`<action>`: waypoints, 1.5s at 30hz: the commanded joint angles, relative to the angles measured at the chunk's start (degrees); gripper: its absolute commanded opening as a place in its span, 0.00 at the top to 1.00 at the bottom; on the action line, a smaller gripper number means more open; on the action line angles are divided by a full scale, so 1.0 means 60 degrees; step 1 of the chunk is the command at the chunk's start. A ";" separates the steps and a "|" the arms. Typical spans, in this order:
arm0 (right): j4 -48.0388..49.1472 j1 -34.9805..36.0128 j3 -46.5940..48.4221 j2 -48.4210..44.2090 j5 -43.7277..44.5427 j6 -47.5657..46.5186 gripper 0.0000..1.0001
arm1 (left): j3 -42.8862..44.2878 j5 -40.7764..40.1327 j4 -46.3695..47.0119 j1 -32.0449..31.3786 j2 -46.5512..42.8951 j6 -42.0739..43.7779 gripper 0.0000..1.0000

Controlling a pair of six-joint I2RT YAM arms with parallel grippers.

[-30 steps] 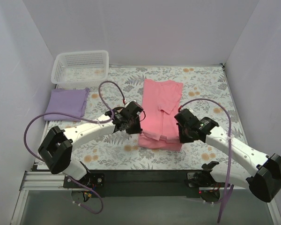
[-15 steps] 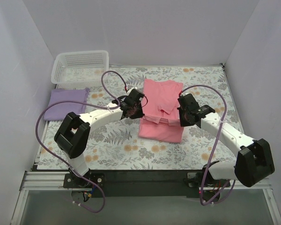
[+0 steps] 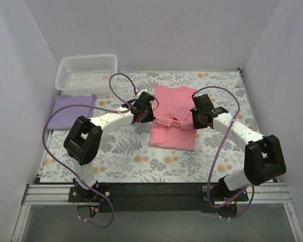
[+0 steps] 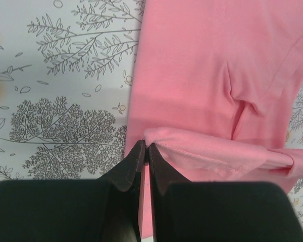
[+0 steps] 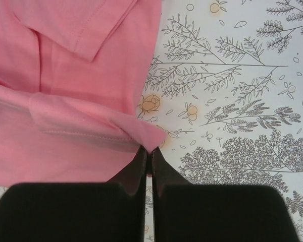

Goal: Fold and stack the t-shirts
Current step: Fold the tshirt

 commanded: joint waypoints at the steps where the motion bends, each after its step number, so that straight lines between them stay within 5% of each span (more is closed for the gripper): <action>1: 0.0288 -0.0350 0.0410 0.0239 0.0161 -0.0343 0.99 | 0.0479 -0.0816 0.0093 0.0250 0.0123 0.0284 1.00; 25: 0.1416 -0.0731 0.0732 0.1880 -0.0191 -0.0489 0.94 | 0.0846 -0.1286 0.0298 0.0309 0.0870 0.0401 0.99; 30: 0.1431 -0.0731 0.0834 0.1968 -0.0205 -0.0577 0.74 | 0.0758 -0.1183 0.0401 0.0309 0.0827 0.0357 0.78; 37: 0.1416 -0.0731 0.0893 0.1004 -0.0717 -0.0461 0.62 | 0.0188 -0.1300 0.0401 0.0148 -0.0607 0.0065 0.46; 45: 0.1987 -0.0468 -0.0013 0.0167 -0.1815 -0.0240 0.62 | -0.0896 -0.1110 0.0590 -0.0980 -0.1429 -0.0448 0.55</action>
